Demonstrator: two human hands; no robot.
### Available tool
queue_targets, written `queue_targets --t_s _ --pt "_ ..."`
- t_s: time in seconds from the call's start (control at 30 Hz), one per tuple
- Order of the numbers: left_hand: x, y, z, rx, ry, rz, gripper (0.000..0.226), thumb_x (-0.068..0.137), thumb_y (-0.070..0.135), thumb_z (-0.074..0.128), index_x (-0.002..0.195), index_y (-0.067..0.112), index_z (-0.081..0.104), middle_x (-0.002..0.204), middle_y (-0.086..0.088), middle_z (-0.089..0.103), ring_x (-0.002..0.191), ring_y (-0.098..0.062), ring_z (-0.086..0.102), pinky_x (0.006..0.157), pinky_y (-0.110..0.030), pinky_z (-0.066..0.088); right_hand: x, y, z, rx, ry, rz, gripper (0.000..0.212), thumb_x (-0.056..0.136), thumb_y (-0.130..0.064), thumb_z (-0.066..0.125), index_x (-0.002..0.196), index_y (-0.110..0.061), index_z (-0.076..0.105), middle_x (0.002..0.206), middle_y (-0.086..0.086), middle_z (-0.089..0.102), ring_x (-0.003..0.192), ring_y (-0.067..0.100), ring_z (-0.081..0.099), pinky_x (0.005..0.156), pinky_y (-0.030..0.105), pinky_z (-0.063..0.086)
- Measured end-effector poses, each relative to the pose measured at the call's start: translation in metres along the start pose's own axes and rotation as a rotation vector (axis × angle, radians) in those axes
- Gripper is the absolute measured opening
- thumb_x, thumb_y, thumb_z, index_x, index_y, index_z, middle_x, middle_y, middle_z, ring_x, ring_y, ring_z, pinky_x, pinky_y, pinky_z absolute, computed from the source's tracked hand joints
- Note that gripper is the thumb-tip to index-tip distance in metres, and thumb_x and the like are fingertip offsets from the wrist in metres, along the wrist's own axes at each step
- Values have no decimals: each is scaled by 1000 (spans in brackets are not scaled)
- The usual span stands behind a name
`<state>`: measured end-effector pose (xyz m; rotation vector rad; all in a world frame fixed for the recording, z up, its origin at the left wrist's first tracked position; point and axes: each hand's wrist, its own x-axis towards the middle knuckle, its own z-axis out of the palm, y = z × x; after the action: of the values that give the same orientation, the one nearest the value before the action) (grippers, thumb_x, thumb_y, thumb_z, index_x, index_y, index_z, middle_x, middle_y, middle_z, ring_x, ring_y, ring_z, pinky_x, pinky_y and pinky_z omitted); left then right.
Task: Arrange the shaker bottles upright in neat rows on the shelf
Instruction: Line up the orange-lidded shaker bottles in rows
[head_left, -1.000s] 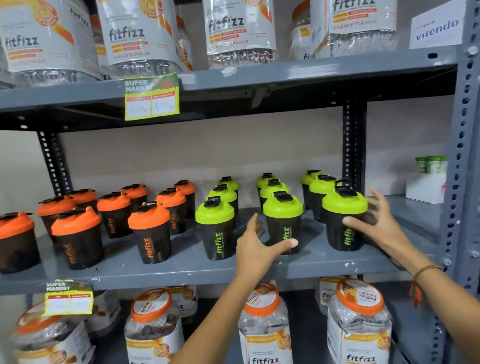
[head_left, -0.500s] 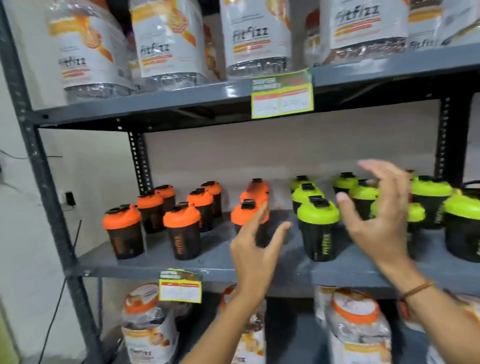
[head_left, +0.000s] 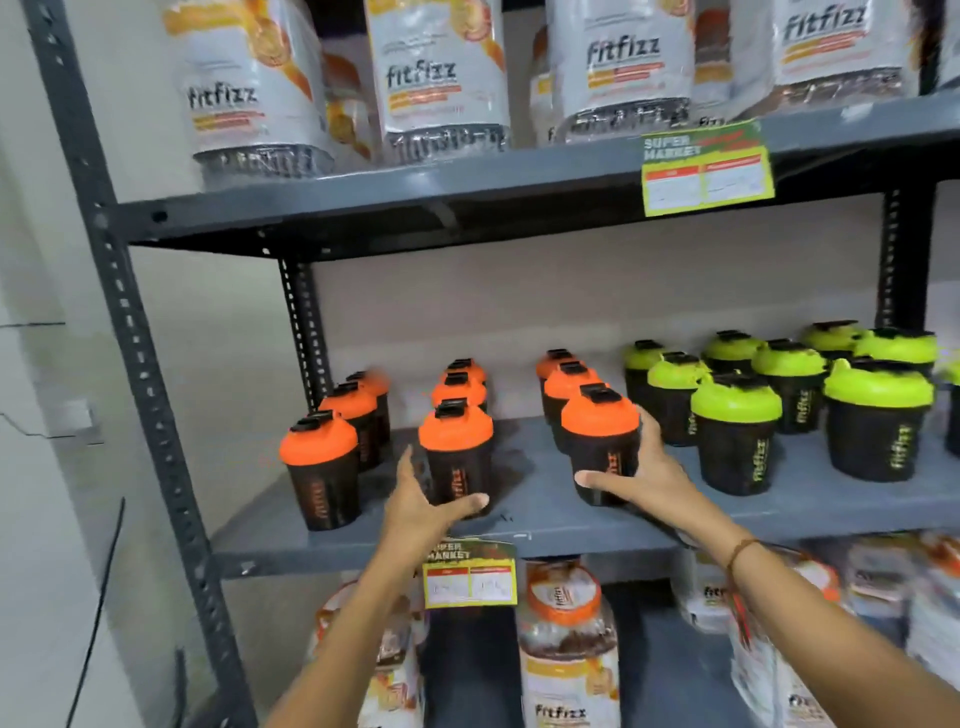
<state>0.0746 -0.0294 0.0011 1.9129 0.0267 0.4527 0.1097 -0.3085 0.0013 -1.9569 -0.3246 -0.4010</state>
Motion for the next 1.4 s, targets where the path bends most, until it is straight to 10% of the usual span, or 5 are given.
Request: queue_targets --t_s 0.27,0.9,1.07,1.2,1.4 --pt "15 1 -5 -3 -89 -15 62 64 25 87 116 25 54 113 1 65 103 -16 61 88 -31 45 2 7 0 -46 28 20 104 56 -41 91 136 -43 24 131 -4 60 123 19 58 107 46 45" --pt "2 0 -12 -10 -108 27 86 63 37 87 137 22 45 133 1 59 124 -19 56 106 -43 44 -7 -1 3 64 82 14 141 37 -73 87 152 -41 11 157 2 35 142 21 38 116 50 34" --pt "-26 -17 -54 -27 466 342 47 74 37 79 116 31 58 96 10 66 87 -5 65 80 -37 58 -41 -27 36 -102 585 -320 100 70 -62 70 150 -17 30 151 9 38 140 18 33 115 45 31" --pt "-17 -32 -93 38 706 260 82 67 45 82 132 23 37 118 -2 50 102 -20 53 86 -42 49 -45 -60 83 -226 418 -594 77 81 -42 72 146 -18 38 142 1 43 131 4 37 113 20 31" --pt "18 -56 -129 237 160 -9 106 52 52 88 140 23 37 139 -7 55 123 -26 55 101 -45 45 -12 -61 132 -177 47 -91 116 70 -52 82 157 -25 10 163 5 26 147 27 31 116 51 32"
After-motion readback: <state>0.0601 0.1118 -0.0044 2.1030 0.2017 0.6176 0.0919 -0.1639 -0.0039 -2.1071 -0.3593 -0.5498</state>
